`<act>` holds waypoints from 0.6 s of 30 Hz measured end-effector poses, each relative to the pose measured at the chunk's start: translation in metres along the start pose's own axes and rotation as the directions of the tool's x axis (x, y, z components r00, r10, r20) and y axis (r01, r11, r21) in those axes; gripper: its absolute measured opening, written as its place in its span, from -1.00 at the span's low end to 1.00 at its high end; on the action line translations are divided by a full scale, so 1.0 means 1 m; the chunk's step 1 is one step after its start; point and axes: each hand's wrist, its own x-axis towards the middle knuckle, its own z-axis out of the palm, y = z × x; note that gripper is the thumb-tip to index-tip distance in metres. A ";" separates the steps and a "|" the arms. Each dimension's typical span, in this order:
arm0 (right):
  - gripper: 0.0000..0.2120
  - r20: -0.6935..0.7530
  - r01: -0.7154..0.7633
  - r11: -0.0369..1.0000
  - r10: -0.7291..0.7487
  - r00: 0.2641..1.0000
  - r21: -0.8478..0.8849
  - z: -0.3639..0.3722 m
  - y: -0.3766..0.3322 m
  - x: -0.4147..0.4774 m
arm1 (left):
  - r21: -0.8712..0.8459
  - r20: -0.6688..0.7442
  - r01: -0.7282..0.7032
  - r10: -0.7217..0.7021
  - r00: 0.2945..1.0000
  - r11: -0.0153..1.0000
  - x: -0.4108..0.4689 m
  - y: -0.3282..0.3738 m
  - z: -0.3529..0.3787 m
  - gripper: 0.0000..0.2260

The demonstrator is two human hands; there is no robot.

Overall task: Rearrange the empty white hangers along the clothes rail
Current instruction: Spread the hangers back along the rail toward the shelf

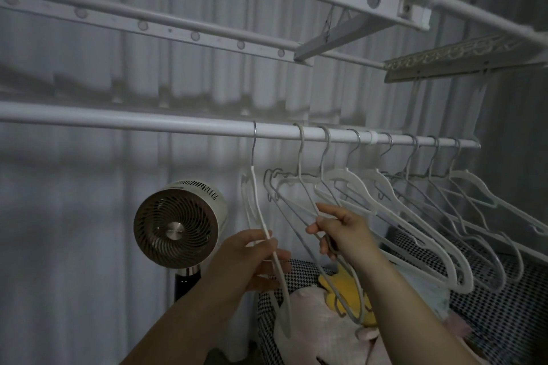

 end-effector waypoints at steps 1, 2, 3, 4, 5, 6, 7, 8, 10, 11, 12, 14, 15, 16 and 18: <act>-0.70 -0.005 0.004 1.000 -0.004 1.000 -0.004 0.000 0.000 0.000 | -0.005 -0.001 0.000 0.000 1.000 1.000 0.001 -0.001 0.001 -0.93; -0.71 -0.008 0.005 1.000 -0.005 1.000 -0.008 -0.001 0.000 0.001 | -0.008 -0.002 0.000 0.000 1.000 1.000 0.001 -0.001 0.002 -0.93; -0.71 -0.006 0.006 1.000 -0.006 1.000 -0.012 -0.001 -0.001 0.000 | -0.011 -0.003 0.001 -0.001 1.000 1.000 0.002 -0.002 0.003 -0.93; -0.71 0.001 0.007 1.000 -0.007 1.000 -0.014 -0.001 0.000 0.000 | -0.015 -0.005 0.001 -0.001 1.000 1.000 0.003 -0.002 0.004 -0.93; -0.70 0.012 0.007 1.000 -0.006 1.000 -0.015 0.000 0.000 0.000 | -0.018 -0.006 0.001 -0.002 1.000 1.000 0.004 -0.003 0.005 -0.93; -0.71 0.021 0.006 1.000 -0.006 1.000 -0.017 0.000 0.001 -0.001 | -0.019 -0.008 0.001 -0.002 1.000 1.000 0.004 -0.003 0.005 -0.93; -0.71 0.029 0.006 1.000 -0.005 1.000 -0.017 0.000 0.001 -0.001 | -0.019 -0.013 0.001 -0.002 1.000 1.000 0.005 -0.004 0.006 -0.93; -0.71 0.036 0.006 1.000 -0.006 0.999 -0.017 0.001 0.001 -0.002 | -0.020 -0.021 0.000 -0.001 1.000 1.000 0.005 -0.004 0.006 -0.93; -0.70 0.051 0.009 1.000 -0.008 0.999 -0.017 0.002 0.001 -0.001 | -0.024 -0.040 -0.003 0.002 0.999 1.000 0.005 -0.005 0.007 -0.93; -0.70 0.057 0.010 1.000 -0.009 0.998 -0.018 0.002 0.001 -0.001 | -0.026 -0.049 -0.003 0.002 0.999 1.000 0.004 -0.005 0.008 -0.94; -0.69 0.062 0.011 1.000 -0.010 0.998 -0.019 0.003 0.002 -0.001 | -0.029 -0.057 -0.003 0.001 0.998 1.000 0.004 -0.005 0.008 -0.94; -0.69 0.063 0.010 1.000 -0.009 0.998 -0.023 0.004 0.002 0.000 | -0.036 -0.072 -0.003 0.000 0.997 0.999 0.006 -0.006 0.009 -0.94; -0.69 0.063 0.011 1.000 -0.009 0.998 -0.027 0.004 0.002 0.001 | -0.038 -0.075 -0.003 0.000 0.997 0.999 0.006 -0.006 0.009 -0.94; -0.69 0.064 0.013 1.000 -0.011 0.998 -0.029 0.004 0.002 0.001 | -0.041 -0.076 -0.005 0.002 0.997 0.999 0.007 -0.006 0.010 -0.95; -0.69 0.066 0.015 1.000 -0.013 0.998 -0.021 0.003 0.000 0.002 | -0.046 -0.075 -0.013 0.010 0.997 0.999 0.008 -0.006 0.011 -0.94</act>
